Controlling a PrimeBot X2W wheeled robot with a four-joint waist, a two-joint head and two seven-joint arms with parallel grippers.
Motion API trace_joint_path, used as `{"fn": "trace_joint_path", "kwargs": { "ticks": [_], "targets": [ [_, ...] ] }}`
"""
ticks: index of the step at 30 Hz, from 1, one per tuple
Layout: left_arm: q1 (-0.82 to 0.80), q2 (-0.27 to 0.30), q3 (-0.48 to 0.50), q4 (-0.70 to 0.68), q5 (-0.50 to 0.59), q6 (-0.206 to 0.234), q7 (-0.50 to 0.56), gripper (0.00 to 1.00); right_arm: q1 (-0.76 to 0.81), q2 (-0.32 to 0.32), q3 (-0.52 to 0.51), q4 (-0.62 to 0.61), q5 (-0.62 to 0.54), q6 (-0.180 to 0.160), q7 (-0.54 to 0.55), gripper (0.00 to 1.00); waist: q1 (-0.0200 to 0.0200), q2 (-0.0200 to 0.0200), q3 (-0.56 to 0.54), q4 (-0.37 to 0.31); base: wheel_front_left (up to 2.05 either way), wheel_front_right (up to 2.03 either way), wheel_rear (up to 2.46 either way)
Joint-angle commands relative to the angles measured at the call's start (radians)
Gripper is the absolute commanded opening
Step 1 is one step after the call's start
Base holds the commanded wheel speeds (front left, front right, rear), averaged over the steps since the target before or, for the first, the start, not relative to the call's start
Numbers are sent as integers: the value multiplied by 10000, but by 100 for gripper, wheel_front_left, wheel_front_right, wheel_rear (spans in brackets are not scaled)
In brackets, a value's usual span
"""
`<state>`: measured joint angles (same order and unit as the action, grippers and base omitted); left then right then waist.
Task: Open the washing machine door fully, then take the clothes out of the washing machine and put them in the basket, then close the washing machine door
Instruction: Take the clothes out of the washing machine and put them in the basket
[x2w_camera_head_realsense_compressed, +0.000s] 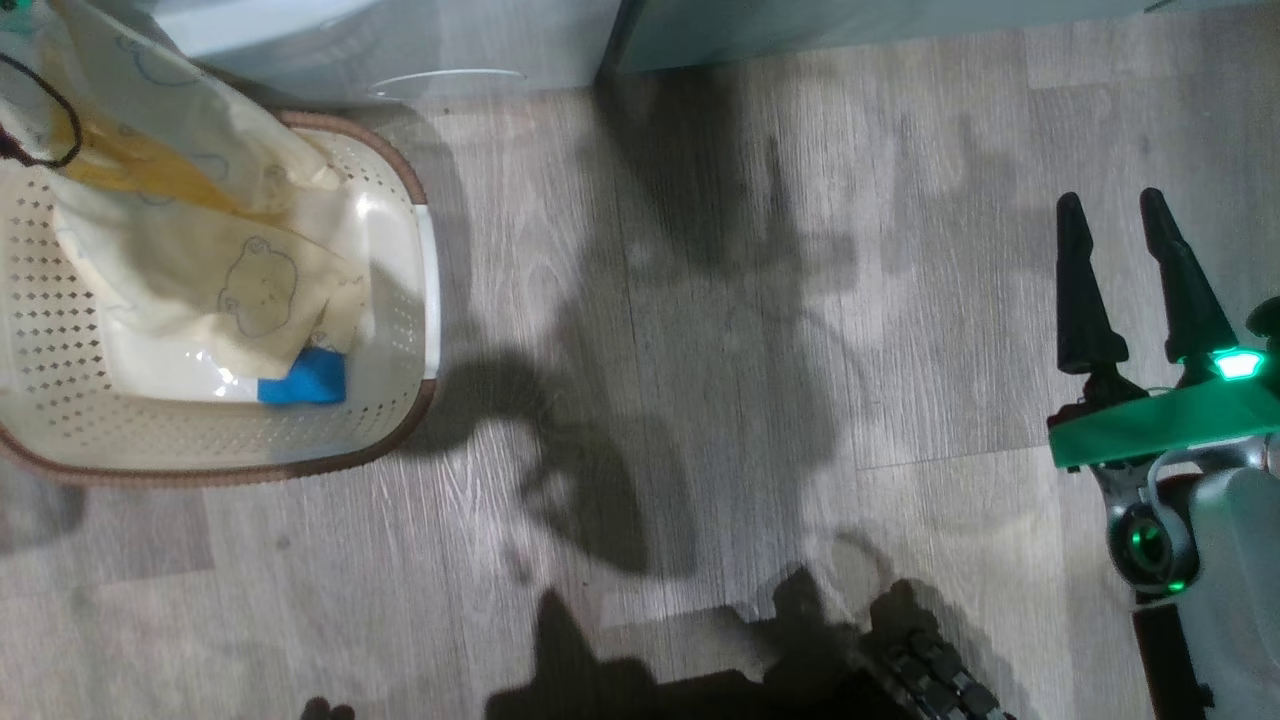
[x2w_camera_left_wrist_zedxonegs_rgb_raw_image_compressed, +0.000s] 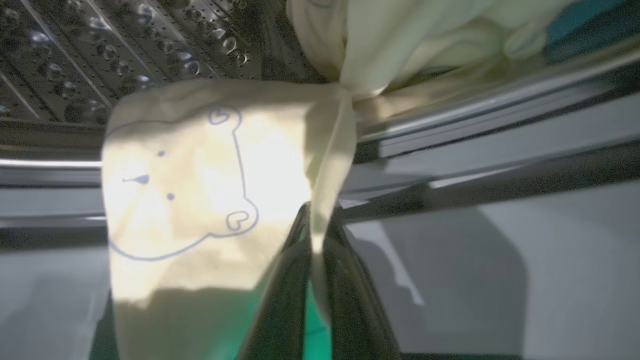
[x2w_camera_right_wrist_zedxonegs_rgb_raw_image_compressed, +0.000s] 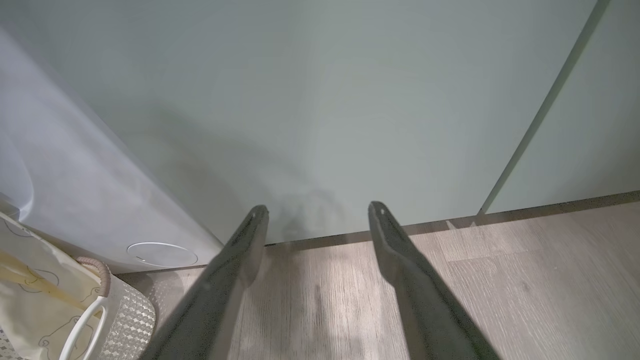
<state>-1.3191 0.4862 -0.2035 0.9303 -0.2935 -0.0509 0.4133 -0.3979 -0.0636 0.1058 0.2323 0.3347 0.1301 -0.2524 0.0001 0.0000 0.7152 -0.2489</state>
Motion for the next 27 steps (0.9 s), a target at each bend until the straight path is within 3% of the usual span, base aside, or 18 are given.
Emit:
{"fn": "trace_joint_path", "kwargs": {
  "ticks": [1, 9, 17, 27],
  "targets": [
    [-149, 615, 101, -38, -5, -2, -37, 0, 31, -39, 153, -249, 70, 6, -94, 100, -1, 0, -43, 15, 0, 0, 0],
    [7, 528, 85, 64, -161, -102, -894, 0, 183, -77, 88, -195, 57, 6, -94, 100, -1, 0, -461, 169, 0, 0, 0],
    [1810, 145, 436, -693, -922, -249, -1880, 0, 706, -163, -116, -109, 30, 6, -94, 100, -1, 0, -1519, 555, 0, 0, 0],
    [5751, -795, 1190, -3465, -1978, 590, -2861, 0, 1383, -392, -184, -15, -11, 6, -94, 100, -1, 0, -2780, 1163, 0, 0, 0]
  ]
}}
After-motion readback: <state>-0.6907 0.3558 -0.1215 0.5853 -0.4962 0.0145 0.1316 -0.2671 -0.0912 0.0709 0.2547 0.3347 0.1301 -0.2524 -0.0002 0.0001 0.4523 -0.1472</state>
